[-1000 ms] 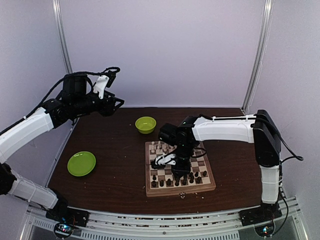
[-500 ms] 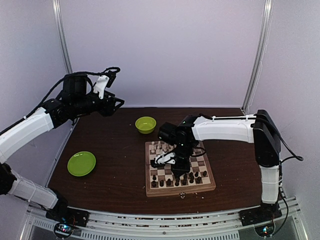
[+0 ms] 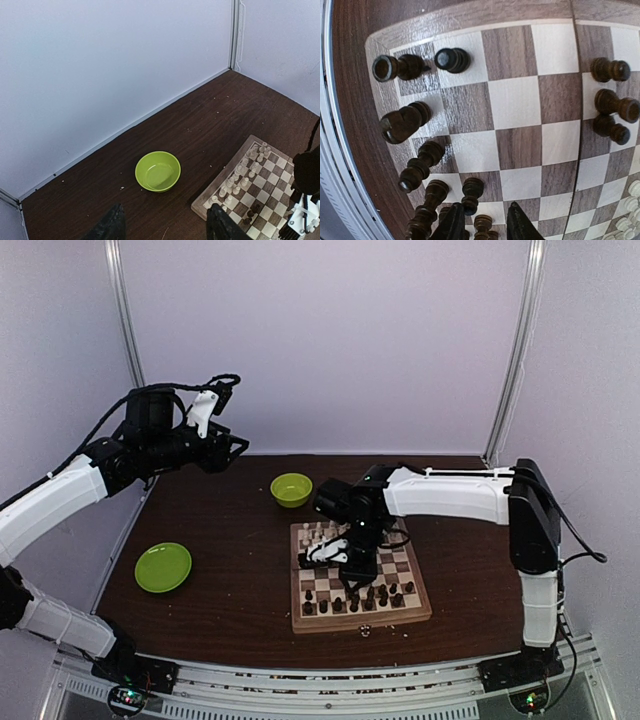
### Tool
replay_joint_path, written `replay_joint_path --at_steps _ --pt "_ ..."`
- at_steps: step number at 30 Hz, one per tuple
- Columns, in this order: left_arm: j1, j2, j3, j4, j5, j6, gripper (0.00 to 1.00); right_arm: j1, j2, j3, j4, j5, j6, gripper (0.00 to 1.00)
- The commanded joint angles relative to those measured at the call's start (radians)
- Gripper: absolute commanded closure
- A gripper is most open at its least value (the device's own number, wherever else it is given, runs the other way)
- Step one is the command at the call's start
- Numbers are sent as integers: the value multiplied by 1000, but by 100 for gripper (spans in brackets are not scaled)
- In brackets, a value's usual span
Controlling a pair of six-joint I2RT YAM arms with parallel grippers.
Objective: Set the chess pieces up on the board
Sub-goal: Place the pawn at e7, then pick up the pawn from the chessboard.
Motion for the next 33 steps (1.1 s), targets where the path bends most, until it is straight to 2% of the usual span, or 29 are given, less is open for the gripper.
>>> replay_joint_path --at_steps 1,8,18,22,27,33 --pt "-1 7 23 20 18 -8 44 -9 -54 84 -69 14 -27 69" --pt "0 5 25 20 21 -10 44 -31 -56 218 -124 -11 -42 67" --pt "-1 5 23 20 19 -9 44 -54 124 353 -89 87 21 68" --pt "0 7 23 20 22 -12 44 -62 160 367 -52 116 34 64" --pt "0 9 23 20 27 -12 44 -71 199 376 -43 97 37 62" --pt "0 11 25 20 33 -14 44 -72 254 470 -52 71 45 61"
